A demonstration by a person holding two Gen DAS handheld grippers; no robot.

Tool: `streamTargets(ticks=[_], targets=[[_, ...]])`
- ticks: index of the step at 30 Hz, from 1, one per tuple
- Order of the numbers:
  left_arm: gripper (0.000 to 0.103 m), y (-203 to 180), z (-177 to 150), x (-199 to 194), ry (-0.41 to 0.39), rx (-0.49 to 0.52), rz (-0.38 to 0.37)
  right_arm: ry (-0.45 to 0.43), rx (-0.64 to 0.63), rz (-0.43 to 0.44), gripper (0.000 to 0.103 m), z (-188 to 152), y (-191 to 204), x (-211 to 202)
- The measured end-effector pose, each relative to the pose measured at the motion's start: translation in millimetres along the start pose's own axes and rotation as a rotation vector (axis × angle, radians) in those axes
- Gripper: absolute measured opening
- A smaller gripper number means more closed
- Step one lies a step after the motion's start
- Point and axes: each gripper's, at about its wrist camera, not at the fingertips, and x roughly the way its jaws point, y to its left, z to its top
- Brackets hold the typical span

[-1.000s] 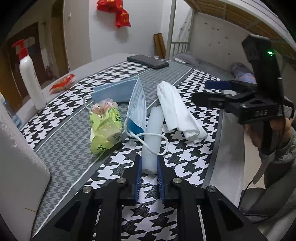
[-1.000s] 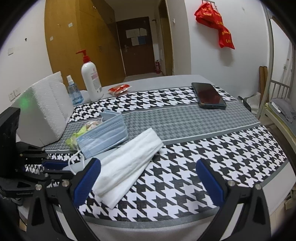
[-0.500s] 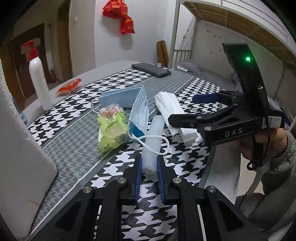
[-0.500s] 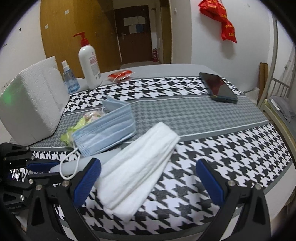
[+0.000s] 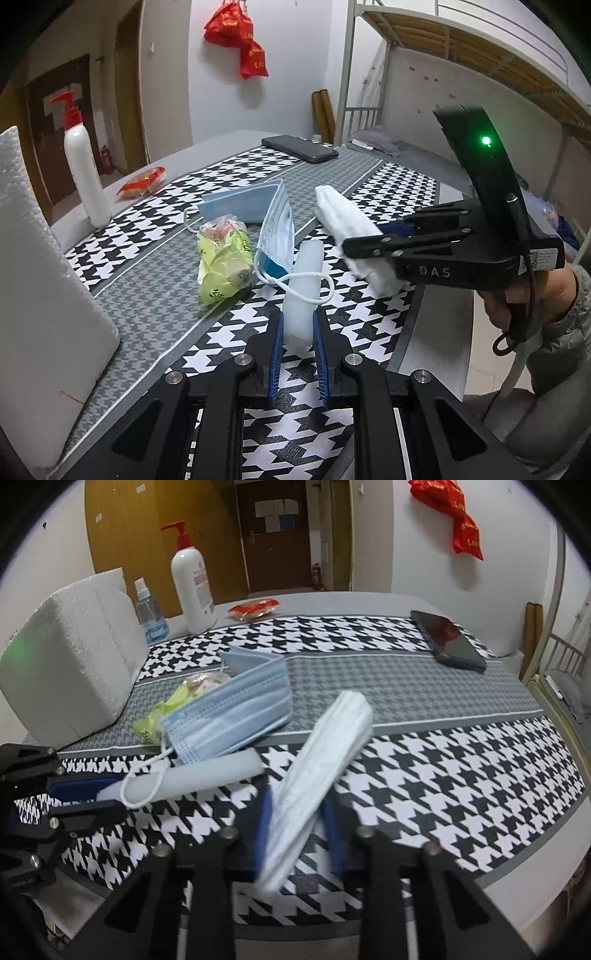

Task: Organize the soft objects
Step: 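Close the right gripper on the white folded cloth while the left gripper reaches the white foam tube, then lift the white folded cloth with the right gripper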

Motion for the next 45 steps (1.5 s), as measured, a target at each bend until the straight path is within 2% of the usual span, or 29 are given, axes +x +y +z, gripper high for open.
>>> streamTargets(ticks=[6,10,19,31,45], targets=[[0.017,-3.0,-1.1,-6.2,-0.027,0.009,-0.007,-0.018,0.016,0.02,0.015,-5.4,-6.4,-11.2],[0.017,-5.7,0.2,-15.5,-0.064,0.02,-0.004,-0.049,0.019,0.035,0.015,-5.5,-7.7,-24.5],[0.017,-1.1,8.1,-48.2,-0.145,-0.037,0.02,-0.138,0.031,0.069,0.015,-3.6,-13.0,-57.2],[0.017,-15.1,13.9,-82.8,-0.249,-0.067,0.058,-0.206,0.008,0.102,0.015,-1.7,-10.9,-81.3],[0.017,-12.3,22.1,-98.4,-0.283,-0.081,0.13,-0.277,-0.033,0.139,0.015,10.0,-5.9,-104.1]])
